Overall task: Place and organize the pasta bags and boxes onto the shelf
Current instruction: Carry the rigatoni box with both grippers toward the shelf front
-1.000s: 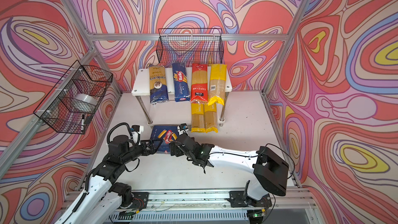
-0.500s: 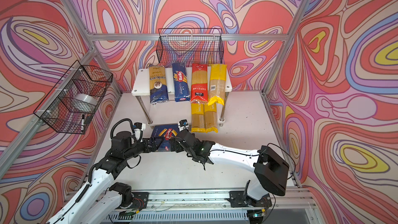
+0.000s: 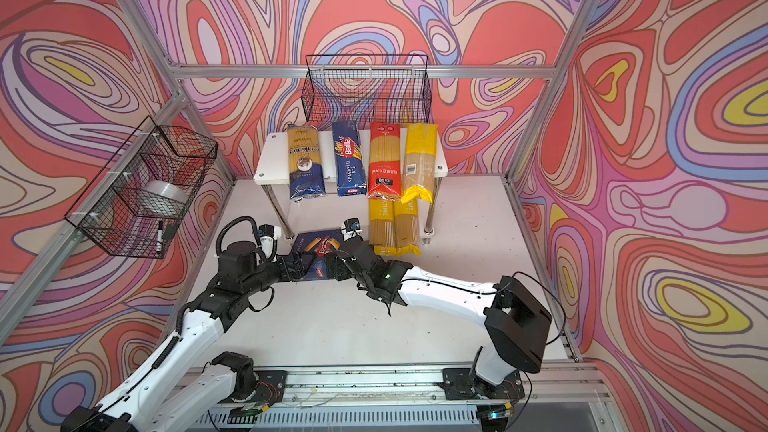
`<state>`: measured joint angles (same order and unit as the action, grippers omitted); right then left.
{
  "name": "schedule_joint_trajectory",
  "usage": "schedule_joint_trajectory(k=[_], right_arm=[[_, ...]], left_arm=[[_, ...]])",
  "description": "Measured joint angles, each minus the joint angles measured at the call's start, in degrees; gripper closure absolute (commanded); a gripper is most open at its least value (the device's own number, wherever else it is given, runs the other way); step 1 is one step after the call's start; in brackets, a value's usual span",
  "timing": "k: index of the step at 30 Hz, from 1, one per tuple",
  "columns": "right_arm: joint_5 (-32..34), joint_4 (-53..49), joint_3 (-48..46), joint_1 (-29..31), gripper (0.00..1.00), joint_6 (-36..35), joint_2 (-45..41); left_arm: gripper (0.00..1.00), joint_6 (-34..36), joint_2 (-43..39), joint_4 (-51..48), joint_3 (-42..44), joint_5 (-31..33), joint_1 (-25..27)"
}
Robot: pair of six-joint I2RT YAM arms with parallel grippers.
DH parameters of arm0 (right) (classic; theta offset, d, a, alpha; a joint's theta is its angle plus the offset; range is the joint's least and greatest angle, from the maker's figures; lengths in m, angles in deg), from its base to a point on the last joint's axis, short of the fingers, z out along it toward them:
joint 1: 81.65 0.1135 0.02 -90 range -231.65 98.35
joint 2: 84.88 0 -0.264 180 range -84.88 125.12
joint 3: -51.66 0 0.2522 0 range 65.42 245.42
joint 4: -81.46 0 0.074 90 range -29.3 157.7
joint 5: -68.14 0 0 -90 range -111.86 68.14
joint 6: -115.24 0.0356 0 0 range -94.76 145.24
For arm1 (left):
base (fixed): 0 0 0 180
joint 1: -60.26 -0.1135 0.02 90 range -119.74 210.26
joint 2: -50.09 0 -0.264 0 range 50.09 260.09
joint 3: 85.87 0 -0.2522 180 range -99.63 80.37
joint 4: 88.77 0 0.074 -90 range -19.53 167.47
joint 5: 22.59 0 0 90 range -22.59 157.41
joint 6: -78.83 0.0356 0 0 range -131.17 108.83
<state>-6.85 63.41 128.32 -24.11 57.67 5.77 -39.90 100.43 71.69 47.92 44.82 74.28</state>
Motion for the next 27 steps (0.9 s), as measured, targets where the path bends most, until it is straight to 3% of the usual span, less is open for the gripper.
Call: schedule_joint_trajectory(k=[10,27], right_arm=[[0.22,-0.13,0.15,-0.48,0.05,-0.55,0.17],[-1.33,1.44,5.77,-6.14,0.05,-1.88,5.88]], left_arm=[[0.00,0.68,0.52,3.48,-1.66,0.20,-0.15],[0.00,2.49,11.54,9.86,-3.80,-0.07,-0.15]])
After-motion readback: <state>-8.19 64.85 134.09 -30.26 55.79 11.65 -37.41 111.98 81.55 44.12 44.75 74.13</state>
